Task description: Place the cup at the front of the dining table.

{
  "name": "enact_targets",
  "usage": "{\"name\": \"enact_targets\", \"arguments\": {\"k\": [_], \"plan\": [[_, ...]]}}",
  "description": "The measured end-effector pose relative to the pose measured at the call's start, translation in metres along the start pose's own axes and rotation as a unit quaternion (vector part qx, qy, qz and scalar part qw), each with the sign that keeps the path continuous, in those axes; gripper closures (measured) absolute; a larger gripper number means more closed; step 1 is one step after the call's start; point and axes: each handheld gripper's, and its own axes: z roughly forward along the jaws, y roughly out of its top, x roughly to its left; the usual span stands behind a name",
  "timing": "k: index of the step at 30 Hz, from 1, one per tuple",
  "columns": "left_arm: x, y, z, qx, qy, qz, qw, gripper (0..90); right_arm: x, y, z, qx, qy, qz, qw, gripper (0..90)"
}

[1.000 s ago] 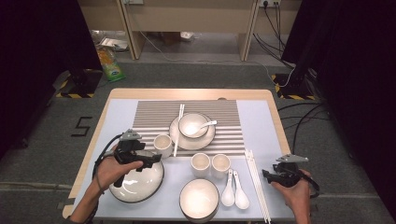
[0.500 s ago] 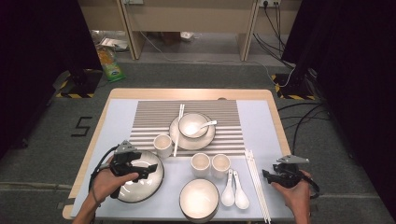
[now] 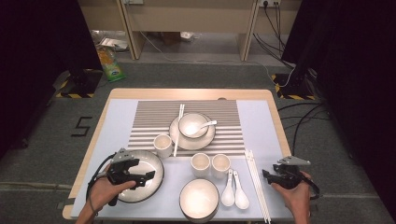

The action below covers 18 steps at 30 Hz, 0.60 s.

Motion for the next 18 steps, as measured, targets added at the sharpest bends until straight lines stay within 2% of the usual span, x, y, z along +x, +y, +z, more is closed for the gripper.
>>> {"name": "enact_targets", "arguments": {"k": [8, 18], "plan": [[0.005, -0.016, -0.007, -0.003, 0.003, -0.007, 1.0000, 15.0, 0.000, -0.003, 0.000, -0.010, -0.003, 0.000, 0.9999, 45.7], [0.004, -0.026, -0.018, -0.007, 0.010, -0.004, 0.9999, 14.9, 0.001, -0.008, 0.000, -0.027, -0.005, 0.002, 0.9996, 45.4]]}}
